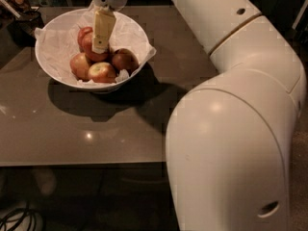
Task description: Pick apple from white bowl
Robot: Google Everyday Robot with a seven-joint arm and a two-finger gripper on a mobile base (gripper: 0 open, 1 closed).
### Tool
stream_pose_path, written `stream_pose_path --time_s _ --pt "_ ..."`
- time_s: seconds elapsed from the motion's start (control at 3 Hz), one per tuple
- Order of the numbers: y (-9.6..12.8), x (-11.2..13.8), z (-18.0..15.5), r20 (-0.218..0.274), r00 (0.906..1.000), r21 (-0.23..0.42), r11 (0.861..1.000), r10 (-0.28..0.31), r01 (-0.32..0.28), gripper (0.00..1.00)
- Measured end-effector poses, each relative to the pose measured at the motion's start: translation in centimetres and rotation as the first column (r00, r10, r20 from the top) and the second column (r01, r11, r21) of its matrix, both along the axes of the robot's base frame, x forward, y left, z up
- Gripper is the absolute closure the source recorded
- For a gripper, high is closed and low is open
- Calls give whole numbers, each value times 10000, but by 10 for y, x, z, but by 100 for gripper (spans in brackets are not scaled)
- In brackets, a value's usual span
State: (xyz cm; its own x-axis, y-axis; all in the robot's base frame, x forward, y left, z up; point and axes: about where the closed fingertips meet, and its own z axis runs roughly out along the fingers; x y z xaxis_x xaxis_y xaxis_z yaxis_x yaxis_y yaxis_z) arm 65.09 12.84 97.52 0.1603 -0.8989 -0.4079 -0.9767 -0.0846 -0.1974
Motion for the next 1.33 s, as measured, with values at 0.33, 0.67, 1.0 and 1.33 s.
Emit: stream_pose_path --time_s 0.33,0.67,1.0,1.33 --pt "8 7 -3 -11 9999 -45 9999 157 -157 23" --pt "12 14 -11 -97 9998 -77 9998 184 -184 25" --pt "13 19 -21 -311 9994 -108 9999 118 -121 26" --pt "12 21 -30 -550 9985 -104 9999 24 -30 25"
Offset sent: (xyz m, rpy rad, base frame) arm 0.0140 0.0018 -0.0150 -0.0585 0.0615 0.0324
